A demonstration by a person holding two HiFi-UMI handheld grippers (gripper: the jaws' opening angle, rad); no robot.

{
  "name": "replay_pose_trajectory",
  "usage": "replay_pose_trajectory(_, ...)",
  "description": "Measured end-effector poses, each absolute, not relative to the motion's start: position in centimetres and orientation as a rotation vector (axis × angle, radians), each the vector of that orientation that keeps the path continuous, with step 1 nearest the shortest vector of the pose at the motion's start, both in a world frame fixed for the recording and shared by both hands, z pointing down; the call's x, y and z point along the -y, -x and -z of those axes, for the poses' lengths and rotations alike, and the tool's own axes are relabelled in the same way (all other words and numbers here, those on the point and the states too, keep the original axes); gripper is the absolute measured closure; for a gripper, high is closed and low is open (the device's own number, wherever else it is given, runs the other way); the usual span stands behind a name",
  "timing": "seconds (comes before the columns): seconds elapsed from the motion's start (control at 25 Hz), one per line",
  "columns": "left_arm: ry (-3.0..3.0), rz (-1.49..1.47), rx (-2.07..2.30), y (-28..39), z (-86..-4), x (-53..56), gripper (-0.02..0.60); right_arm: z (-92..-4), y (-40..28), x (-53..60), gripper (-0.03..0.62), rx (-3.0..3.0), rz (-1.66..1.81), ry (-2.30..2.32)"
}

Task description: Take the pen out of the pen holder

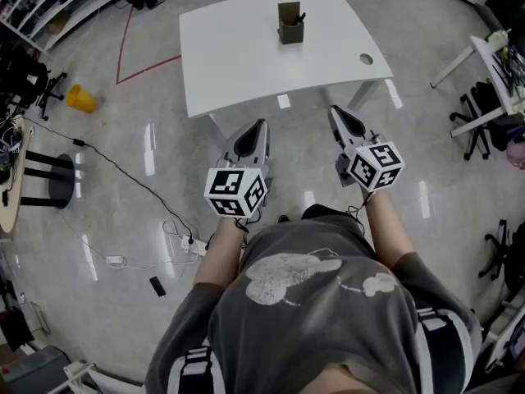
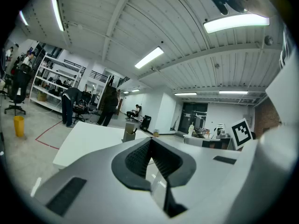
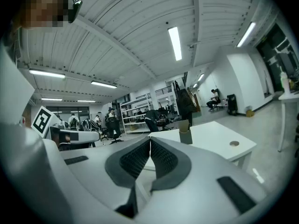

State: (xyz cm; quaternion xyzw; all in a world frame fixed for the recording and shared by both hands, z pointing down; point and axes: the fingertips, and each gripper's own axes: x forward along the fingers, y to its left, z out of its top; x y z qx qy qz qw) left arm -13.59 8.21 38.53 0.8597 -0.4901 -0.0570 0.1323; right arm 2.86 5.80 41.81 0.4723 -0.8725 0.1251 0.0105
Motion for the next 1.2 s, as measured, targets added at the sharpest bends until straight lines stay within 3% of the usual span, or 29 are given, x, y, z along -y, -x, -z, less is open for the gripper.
replay_pose_trajectory(0.64, -2.495, 0.111, 1.377, 12.5, -40.3, -6.0, 0.574, -43.3, -4.4, -3.3, 0.588, 2.682, -0.439, -1.548)
replay_pose_trajectory(1.2, -2.477, 0.112, 1.473, 10.0, -38.9, 8.2, 0.574, -42.4, -7.4, 13.6, 0.588, 2.749, -0.453, -1.506)
